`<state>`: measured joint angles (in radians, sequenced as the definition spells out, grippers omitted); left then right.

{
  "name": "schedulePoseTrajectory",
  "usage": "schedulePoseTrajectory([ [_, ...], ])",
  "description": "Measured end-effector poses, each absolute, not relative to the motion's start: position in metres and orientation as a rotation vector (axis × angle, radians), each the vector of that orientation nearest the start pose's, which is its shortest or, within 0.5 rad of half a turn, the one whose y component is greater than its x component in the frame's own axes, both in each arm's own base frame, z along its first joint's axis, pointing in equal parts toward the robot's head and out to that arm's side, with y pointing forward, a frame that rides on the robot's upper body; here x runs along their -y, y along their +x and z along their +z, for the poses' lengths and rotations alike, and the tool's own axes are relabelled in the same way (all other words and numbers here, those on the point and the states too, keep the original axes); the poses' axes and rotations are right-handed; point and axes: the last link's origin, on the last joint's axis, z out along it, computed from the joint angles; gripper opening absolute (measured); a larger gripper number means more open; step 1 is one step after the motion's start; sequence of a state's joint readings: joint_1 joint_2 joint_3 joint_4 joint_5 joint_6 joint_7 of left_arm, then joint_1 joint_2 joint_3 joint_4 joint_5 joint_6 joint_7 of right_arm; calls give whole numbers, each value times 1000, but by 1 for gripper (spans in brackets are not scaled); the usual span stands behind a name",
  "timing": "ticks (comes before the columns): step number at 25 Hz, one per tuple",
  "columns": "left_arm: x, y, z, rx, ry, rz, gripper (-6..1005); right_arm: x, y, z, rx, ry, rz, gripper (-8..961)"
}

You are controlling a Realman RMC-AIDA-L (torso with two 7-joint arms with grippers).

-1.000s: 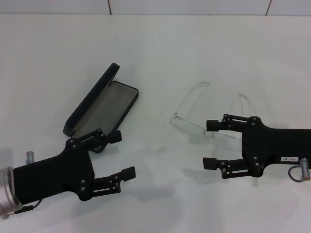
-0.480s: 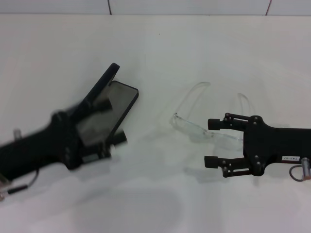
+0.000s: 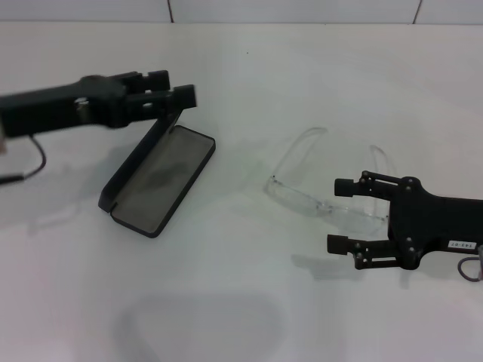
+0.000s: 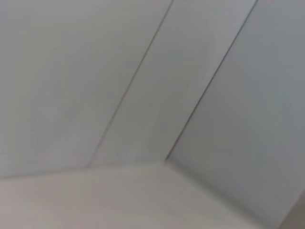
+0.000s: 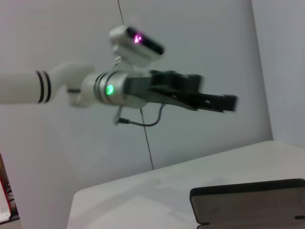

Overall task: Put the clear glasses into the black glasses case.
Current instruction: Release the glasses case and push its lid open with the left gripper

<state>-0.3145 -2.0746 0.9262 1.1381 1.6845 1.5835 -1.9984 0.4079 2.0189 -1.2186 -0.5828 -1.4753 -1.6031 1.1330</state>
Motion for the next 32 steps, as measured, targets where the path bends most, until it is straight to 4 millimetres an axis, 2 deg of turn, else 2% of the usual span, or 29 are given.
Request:
schedulePoseTrajectory([
  [2,-332,-212,64,1019,-2577,-682,861,-288,245,-23,-315,-2836,967,869],
  [6,-349,-197,62,1093,-2542,-316,860,-290,244,-21,-315,-2823,976,869],
  [9,-360,-191,64,1158,-2451,-137,860,-290,245,-21,-323,-2811,976,869],
  [12,-363,-186,58,1158,-2379,84,860,-291,246,-21,-327,-2803,969,869],
  [21,-364,-175,36,1118,-2397,262,859,-295,246,-20,-325,-2788,962,869],
  [26,-371,-181,25,1171,-2387,317,858,-296,245,-20,-324,-2787,962,869],
  [32,-377,-192,25,1178,-2313,385,857,-296,245,-21,-324,-2786,959,870],
])
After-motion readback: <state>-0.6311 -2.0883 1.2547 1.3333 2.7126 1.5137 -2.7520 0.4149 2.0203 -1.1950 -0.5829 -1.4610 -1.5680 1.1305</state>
